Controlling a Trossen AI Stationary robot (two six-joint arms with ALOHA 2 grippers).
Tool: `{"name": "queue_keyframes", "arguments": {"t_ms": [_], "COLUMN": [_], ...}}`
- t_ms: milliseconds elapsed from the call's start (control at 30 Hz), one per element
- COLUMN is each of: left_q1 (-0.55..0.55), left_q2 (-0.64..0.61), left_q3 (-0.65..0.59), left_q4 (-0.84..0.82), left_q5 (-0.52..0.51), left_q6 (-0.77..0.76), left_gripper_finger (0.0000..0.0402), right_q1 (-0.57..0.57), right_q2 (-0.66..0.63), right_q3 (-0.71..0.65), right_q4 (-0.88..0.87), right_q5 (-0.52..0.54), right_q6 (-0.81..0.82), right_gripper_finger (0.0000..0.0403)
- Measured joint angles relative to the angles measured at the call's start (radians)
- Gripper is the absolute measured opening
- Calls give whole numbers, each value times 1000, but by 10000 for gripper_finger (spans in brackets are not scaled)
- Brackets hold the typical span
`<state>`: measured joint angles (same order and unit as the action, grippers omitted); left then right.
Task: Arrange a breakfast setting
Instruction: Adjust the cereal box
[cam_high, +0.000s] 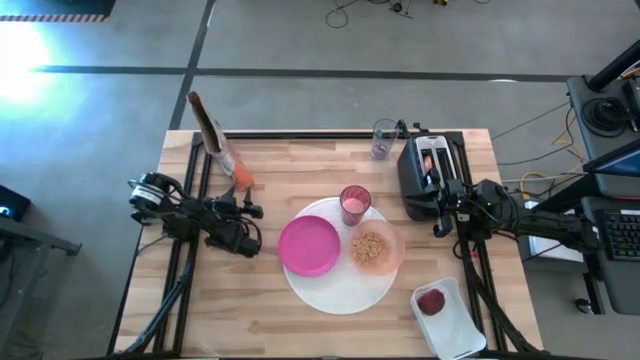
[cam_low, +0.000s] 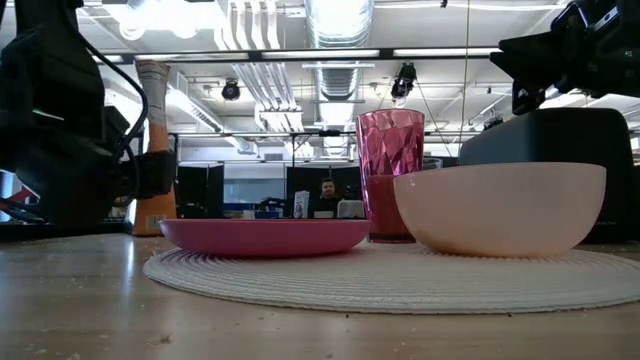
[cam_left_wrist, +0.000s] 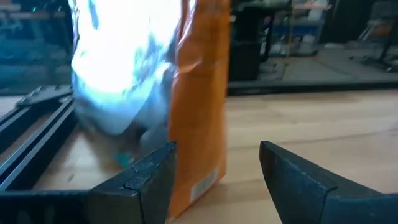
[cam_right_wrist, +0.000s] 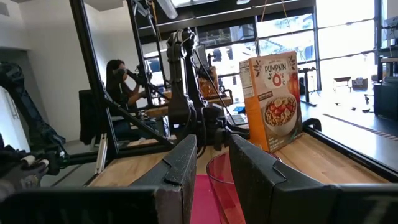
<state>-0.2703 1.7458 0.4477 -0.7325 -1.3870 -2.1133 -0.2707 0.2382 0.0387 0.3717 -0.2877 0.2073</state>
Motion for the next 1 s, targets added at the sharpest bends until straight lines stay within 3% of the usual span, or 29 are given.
{"name": "queue_keyframes", "arguments": {"t_ms": [167,433,600,900,1000], "left_q1": [0,-2,-29,-119,-110], "left_q2": [-20,-23,-39,-64,-58], "left_q3": [15,94,152,340,384], "left_q4": [-98,-410,-456,-409,-409], "left_q5": [123,361,431,454,385], "left_q6": [-39,-178,-229,-77,3], "left_gripper_finger": [213,213,213,213,213], "right_q1": [0,0,0,0,0], "right_q2": [0,0,0,0,0], "right_q3": [0,0,0,0,0], "right_q4": [0,0,0,0,0], "right_q5": [0,0,0,0,0], "right_q6": [0,0,0,0,1], "right_gripper_finger": [86,86,86,86,86]}}
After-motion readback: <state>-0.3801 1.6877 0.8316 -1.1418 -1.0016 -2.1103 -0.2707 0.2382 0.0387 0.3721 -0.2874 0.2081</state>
